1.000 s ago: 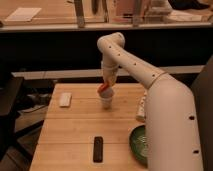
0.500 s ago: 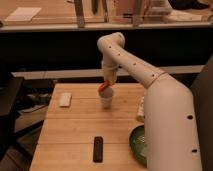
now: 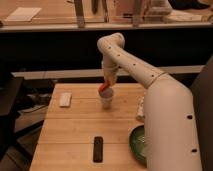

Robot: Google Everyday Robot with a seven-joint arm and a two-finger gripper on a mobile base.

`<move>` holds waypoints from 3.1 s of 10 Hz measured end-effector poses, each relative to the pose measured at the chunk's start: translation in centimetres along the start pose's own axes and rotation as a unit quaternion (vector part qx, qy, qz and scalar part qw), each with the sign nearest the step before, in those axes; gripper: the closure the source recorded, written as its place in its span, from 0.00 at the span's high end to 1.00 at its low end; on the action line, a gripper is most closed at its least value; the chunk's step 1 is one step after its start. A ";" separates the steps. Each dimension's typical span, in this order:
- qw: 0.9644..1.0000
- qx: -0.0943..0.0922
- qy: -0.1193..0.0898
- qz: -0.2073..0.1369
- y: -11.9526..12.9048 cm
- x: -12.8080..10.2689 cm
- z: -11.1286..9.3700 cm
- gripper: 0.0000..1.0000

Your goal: Place the pepper in the ceramic cup

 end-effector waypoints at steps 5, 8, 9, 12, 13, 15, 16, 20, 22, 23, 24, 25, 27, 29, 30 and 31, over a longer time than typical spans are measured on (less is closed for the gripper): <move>1.000 0.003 0.008 -0.001 0.0 0.2 0.2 0.21; 1.000 0.006 0.013 -0.002 0.0 0.4 0.3 0.14; 1.000 0.007 0.013 -0.003 0.0 0.4 0.4 0.14; 1.000 0.011 0.017 -0.004 0.1 0.6 0.4 0.04; 1.000 0.012 0.018 -0.005 0.1 0.7 0.5 0.04; 1.000 0.014 0.019 -0.007 0.1 0.8 0.6 0.04; 1.000 0.016 0.020 -0.007 0.1 0.9 0.6 0.04; 1.000 0.020 0.022 -0.010 0.1 1.1 0.7 0.04; 0.999 0.023 0.023 -0.011 0.0 1.2 0.7 0.04; 0.999 0.024 0.023 -0.012 0.0 1.3 0.8 0.04; 0.999 0.025 0.024 -0.012 0.0 1.3 0.8 0.04; 0.999 0.026 0.024 -0.012 0.0 1.4 0.8 0.04; 0.999 0.028 0.025 -0.015 0.1 1.4 0.9 0.04; 0.999 0.030 0.026 -0.017 0.1 1.5 1.0 0.04; 0.999 0.031 0.027 -0.017 0.1 1.5 1.1 0.04; 0.999 0.033 0.027 -0.017 0.1 1.5 1.1 0.04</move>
